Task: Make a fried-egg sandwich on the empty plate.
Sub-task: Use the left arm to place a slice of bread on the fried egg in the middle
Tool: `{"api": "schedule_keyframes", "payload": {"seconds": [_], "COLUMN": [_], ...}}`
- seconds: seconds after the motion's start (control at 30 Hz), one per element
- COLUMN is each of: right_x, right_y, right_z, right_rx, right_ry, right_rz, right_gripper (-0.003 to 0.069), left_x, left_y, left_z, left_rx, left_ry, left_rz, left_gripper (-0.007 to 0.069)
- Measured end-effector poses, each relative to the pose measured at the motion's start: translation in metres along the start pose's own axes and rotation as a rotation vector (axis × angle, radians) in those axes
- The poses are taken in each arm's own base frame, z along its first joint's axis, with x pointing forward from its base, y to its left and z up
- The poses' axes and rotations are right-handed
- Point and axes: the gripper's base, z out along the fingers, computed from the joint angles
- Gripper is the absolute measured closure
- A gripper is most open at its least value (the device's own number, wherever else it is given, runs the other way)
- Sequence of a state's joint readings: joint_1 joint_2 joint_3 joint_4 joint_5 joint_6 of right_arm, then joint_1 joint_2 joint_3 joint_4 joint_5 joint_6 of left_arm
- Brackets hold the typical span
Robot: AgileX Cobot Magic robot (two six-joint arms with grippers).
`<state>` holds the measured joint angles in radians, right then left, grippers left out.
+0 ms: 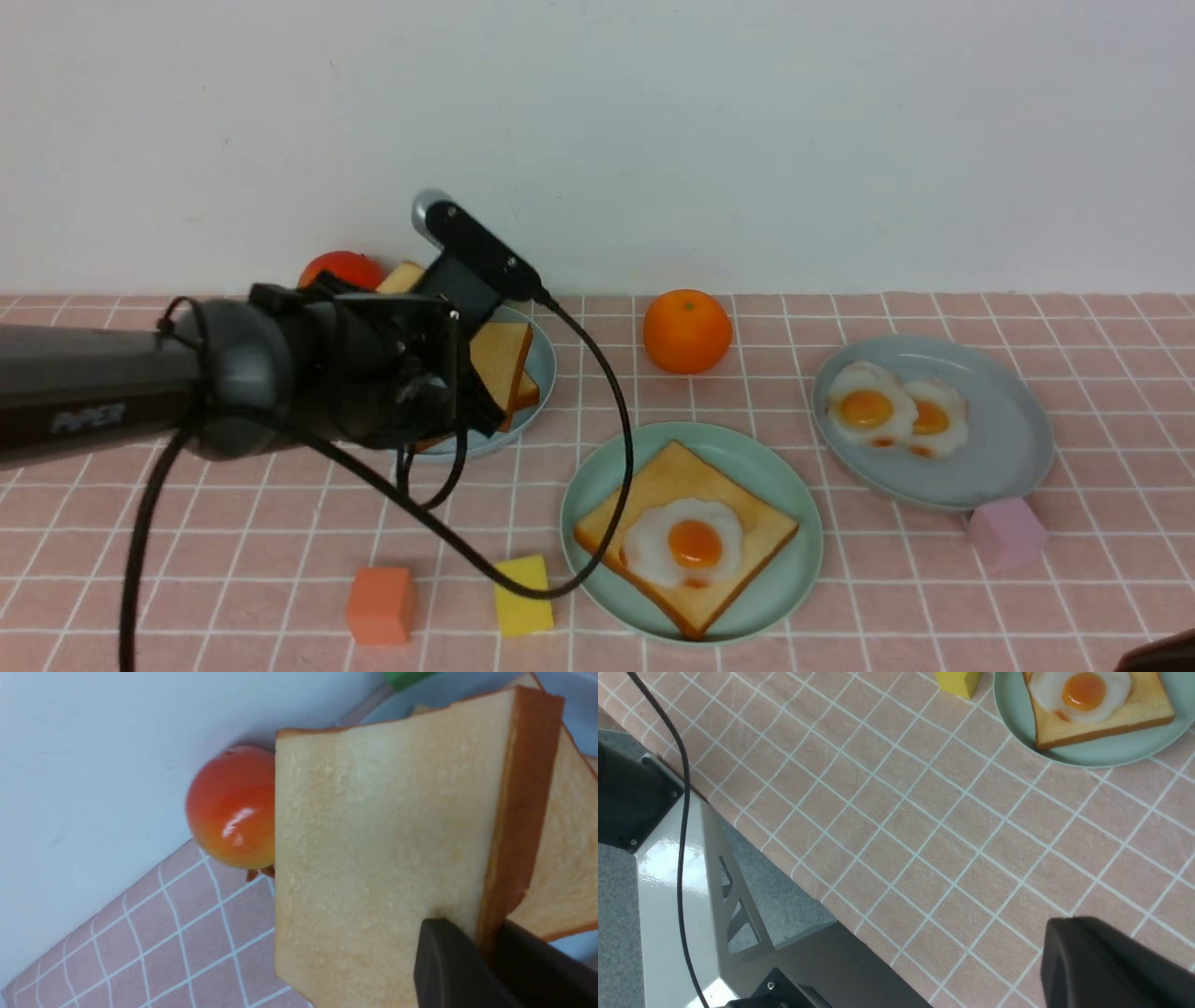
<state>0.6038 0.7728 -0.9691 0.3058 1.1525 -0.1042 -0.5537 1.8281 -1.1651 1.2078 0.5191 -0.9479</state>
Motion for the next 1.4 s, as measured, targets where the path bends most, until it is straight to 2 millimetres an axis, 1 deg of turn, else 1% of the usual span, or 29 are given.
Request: {"api": "schedule_keyframes", "payload": {"seconds": [0.03, 0.1, 0.13, 0.23, 0.3, 0.33, 0.37, 0.4, 0.43, 0.5, 0.53, 0.6, 0.67, 0.73, 0.9, 1.13, 1.3, 1.4], "right_x": [0.0, 0.0, 0.0, 0.001, 0.002, 0.003, 0.006, 0.006, 0.009, 0.016, 0.024, 0.033, 0.041, 0.048, 0.063, 0.064, 0.064, 0.064], "right_y": [0.0, -0.001, -0.001, -0.003, -0.005, -0.005, -0.007, -0.007, -0.008, -0.01, -0.011, -0.011, -0.01, -0.008, -0.004, -0.003, -0.003, -0.003], "right_z": [0.0, 0.0, 0.0, -0.001, -0.003, -0.004, -0.009, -0.01, -0.015, -0.023, -0.032, -0.042, -0.053, -0.062, -0.077, -0.078, -0.078, -0.078], "right_rx": [0.0, 0.006, 0.008, 0.032, 0.06, 0.067, 0.1, 0.11, 0.133, 0.17, 0.204, 0.232, 0.249, 0.249, 0.236, 0.231, 0.231, 0.227], "right_ry": [0.0, 0.001, 0.001, 0.004, -0.003, -0.005, -0.022, -0.023, -0.033, -0.041, -0.048, -0.073, -0.125, -0.171, -0.255, -0.262, -0.263, -0.263], "right_rz": [0.0, -0.003, -0.004, -0.002, 0.011, 0.01, 0.027, 0.031, 0.042, 0.063, 0.083, 0.1, 0.111, 0.121, 0.144, 0.152, 0.153, 0.154], "right_gripper": [0.0641, 0.0641, 0.0641, 0.0642, 0.065, 0.065, 0.0652, 0.0652, 0.0652, 0.0652, 0.0652, 0.0652, 0.0652, 0.0652, 0.0652, 0.0652, 0.0652, 0.0652], "left_x": [-0.001, -0.007, -0.007, -0.02, -0.026, -0.027, -0.027, -0.026, -0.024, -0.019, -0.015, -0.012, -0.01, -0.009, -0.005, -0.014, -0.021, -0.026], "left_y": [0.001, 0.004, 0.003, -0.008, -0.025, -0.029, -0.045, -0.047, -0.062, -0.077, -0.093, -0.11, -0.126, -0.137, -0.15, -0.157, -0.176, -0.181], "left_z": [-0.002, -0.017, -0.017, -0.053, -0.081, -0.087, -0.108, -0.11, -0.125, -0.136, -0.147, -0.155, -0.158, -0.154, -0.136, -0.13, -0.113, -0.106], "left_rx": [-0.001, -0.009, -0.009, 0.03, 0.09, 0.103, 0.155, 0.163, 0.209, 0.254, 0.307, 0.356, 0.395, 0.406, 0.357, 0.352, 0.32, 0.289], "left_ry": [-0.002, -0.015, -0.013, -0.059, -0.086, -0.09, -0.086, -0.075, -0.064, -0.036, -0.02, -0.034, -0.062, -0.079, -0.084, -0.164, -0.129, -0.108], "left_rz": [-0.006, -0.027, -0.029, -0.017, 0.012, 0.02, 0.049, 0.045, 0.082, 0.121, 0.174, 0.235, 0.282, 0.322, 0.396, 0.353, 0.33, 0.322], "left_gripper": [0.0517, 0.0517, 0.0517, 0.0517, 0.0517, 0.0517, 0.0517, 0.0517, 0.0518, 0.0518, 0.0518, 0.0518, 0.0518, 0.0518, 0.0518, 0.0518, 0.0518, 0.0518]}}
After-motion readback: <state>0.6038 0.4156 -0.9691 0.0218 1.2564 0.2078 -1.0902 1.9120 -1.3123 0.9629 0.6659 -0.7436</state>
